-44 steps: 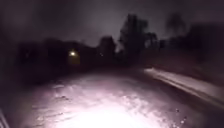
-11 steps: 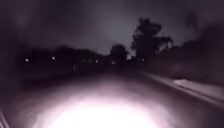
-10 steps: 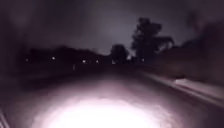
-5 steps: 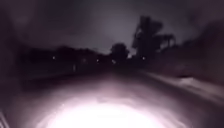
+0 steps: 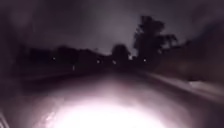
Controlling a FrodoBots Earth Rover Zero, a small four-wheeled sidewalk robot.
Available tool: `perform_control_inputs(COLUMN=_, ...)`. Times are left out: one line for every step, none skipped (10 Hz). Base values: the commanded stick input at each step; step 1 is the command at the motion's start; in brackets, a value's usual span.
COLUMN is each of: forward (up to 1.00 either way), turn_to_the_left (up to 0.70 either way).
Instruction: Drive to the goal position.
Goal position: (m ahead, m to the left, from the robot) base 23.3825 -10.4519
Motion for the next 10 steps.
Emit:
perform_control_inputs(forward=0.7, turn_to_the_left=0.0)
perform_control_inputs(forward=0.7, turn_to_the_left=0.0)
perform_control_inputs(forward=0.7, turn_to_the_left=0.0)
perform_control_inputs(forward=0.7, turn_to_the_left=0.0)
perform_control_inputs(forward=0.7, turn_to_the_left=0.0)
perform_control_inputs(forward=0.7, turn_to_the_left=0.0)
perform_control_inputs(forward=0.7, turn_to_the_left=0.0)
perform_control_inputs(forward=0.7, turn_to_the_left=0.0)
perform_control_inputs(forward=0.7, turn_to_the_left=0.0)
perform_control_inputs(forward=0.7, turn_to_the_left=0.0)
